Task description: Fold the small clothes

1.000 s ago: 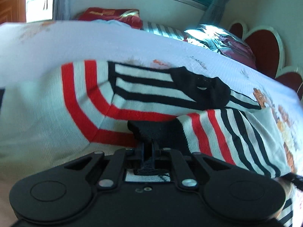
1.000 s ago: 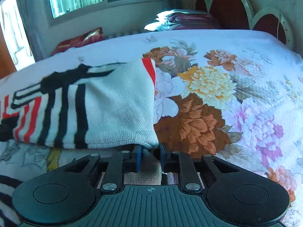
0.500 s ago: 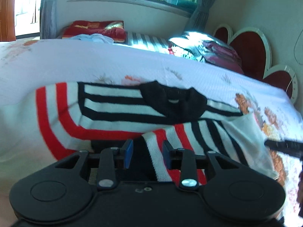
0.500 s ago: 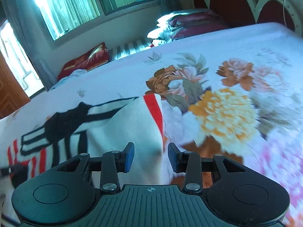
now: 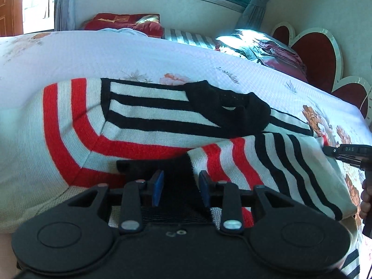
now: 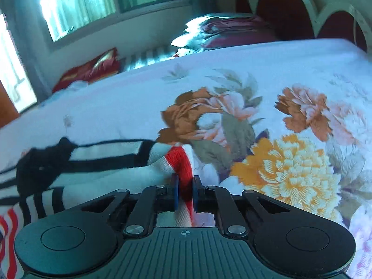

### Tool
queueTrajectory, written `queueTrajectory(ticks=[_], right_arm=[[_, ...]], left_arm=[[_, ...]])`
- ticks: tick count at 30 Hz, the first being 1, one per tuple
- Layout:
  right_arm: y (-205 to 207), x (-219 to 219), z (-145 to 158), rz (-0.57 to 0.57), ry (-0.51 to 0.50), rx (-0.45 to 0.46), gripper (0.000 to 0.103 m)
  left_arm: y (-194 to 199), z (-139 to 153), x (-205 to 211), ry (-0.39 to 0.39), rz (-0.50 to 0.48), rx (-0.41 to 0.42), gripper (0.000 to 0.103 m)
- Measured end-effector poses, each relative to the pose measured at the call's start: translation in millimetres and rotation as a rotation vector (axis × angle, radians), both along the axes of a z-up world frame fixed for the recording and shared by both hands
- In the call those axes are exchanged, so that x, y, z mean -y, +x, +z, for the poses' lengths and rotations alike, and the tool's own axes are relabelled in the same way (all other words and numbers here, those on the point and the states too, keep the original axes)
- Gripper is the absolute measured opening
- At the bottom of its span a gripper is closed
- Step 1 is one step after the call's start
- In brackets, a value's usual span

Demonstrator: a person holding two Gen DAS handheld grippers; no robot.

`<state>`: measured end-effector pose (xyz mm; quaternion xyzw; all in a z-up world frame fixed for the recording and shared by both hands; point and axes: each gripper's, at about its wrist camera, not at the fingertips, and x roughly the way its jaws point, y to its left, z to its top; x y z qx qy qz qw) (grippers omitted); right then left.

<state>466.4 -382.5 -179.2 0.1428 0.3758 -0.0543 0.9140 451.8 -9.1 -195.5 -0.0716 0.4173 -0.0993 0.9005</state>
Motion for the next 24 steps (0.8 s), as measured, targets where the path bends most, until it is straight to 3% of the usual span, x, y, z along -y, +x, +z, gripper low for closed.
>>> queueTrajectory(ticks=[6,11,13,16,21,24], right_arm=[[-17.9,-16.0,22.6,-0.003,-0.066,0.048,0.018],[-34.8,-61.8,30.8,0.152,-0.086,0.079,0.022],[-33.6,-78.6,22.1,0.2,-0.128,0.032,0.022],[-29.8,-89.2,14.5,0.18,-0.176,-0.005,0.023],[-43.3,-106.1,34.8,0.21,-0.104,0.048,0.023],[-45.3,-126.8,27.5,0.253,-0.084,0.014,0.023]], left_arm=[[-3.8,10.0,2.3,0.027,0.014,0.005,0.036],[-5.4,4.0,2.3,0.044,0.005,0.006,0.038],[-4.7,4.5,1.4,0.047,0.004,0.002,0.038],[-6.3,10.4,-3.1,0.041,0.01,-0.017,0.038],[-17.2,21.3,-19.6,0.027,0.054,-0.002,0.051],[-19.9,23.4,-27.3,0.03,0.07,-0.006,0.051]])
